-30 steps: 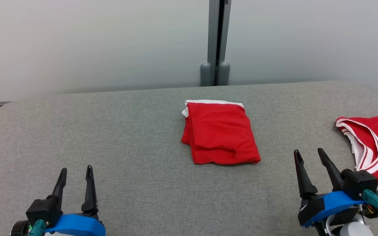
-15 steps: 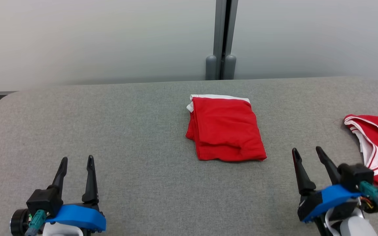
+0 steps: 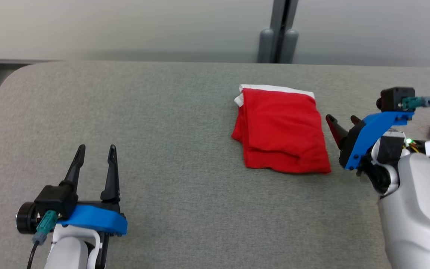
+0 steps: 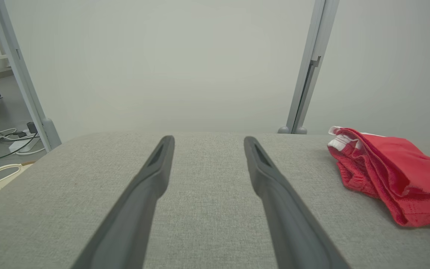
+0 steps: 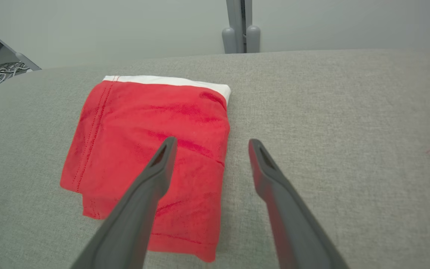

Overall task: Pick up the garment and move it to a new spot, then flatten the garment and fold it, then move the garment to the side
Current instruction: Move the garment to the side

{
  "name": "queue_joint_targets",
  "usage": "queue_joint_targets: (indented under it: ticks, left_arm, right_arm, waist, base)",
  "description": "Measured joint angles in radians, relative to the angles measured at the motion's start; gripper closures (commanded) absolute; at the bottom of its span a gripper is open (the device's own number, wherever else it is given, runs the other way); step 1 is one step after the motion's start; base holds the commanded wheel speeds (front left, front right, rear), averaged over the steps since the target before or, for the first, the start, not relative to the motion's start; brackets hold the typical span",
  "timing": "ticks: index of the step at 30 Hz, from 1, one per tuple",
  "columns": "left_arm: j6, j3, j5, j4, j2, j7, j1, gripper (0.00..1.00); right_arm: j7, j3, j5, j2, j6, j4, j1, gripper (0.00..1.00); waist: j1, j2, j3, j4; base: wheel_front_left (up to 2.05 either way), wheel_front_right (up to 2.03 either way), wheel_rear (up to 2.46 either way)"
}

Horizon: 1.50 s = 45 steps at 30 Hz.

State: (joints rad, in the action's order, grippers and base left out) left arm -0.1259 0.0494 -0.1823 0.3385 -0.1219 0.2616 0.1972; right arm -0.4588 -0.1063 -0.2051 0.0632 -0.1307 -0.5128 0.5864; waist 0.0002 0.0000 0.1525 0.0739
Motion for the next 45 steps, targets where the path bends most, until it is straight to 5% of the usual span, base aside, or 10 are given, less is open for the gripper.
queue_joint_targets:
  ticks: [11, 20, 22, 31, 39, 45]
  left_arm:
    - [-0.003, 0.063, -0.024, -0.001, -0.002, 0.0, 0.074, 0.0]
    - [-0.003, 0.067, -0.037, -0.006, -0.002, 0.0, 0.094, 0.0]
    - [-0.003, 0.065, -0.037, -0.008, 0.0, 0.0, 0.097, 0.0]
    - [-0.003, 0.06, -0.04, -0.03, 0.007, 0.0, 0.114, 0.0]
    - [-0.003, 0.05, -0.04, -0.061, -0.007, 0.0, 0.121, 0.0]
    - [-0.003, 0.03, -0.038, -0.088, -0.019, 0.0, 0.127, 0.0]
  right_arm:
    - [-0.044, -0.188, 0.114, -0.002, 0.0, -0.275, 0.193, 0.0]
    - [-0.099, -0.238, 0.176, 0.001, 0.0, -0.435, 0.275, 0.0]
    - [-0.1, -0.22, 0.174, 0.003, 0.001, -0.45, 0.292, 1.0]
    - [-0.096, 0.092, 0.184, 0.054, -0.001, -0.432, 0.369, 1.0]
    - [-0.209, 0.416, 0.002, 0.216, 0.0, -0.238, 0.44, 1.0]
    - [-0.285, 0.503, -0.117, 0.386, 0.0, -0.065, 0.433, 1.0]
  waist:
    - [0.0, 0.0, 0.101, 0.087]
    - [-0.0003, 0.0, 0.149, 0.12]
    - [-0.0004, 0.0, 0.157, 0.118]
    - [-0.0002, 0.0, 0.184, 0.064]
    - [-0.0001, 0.0, 0.202, -0.047]
    - [-0.0002, 0.0, 0.22, -0.147]
  base:
    - [0.0, 0.0, 0.0]
    - [0.0, 0.0, 0.0]
    - [0.0, 0.0, 0.0]
    - [0.0, 0.0, 0.0]
    - [0.0, 0.0, 0.0]
    - [0.0, 0.0, 0.0]
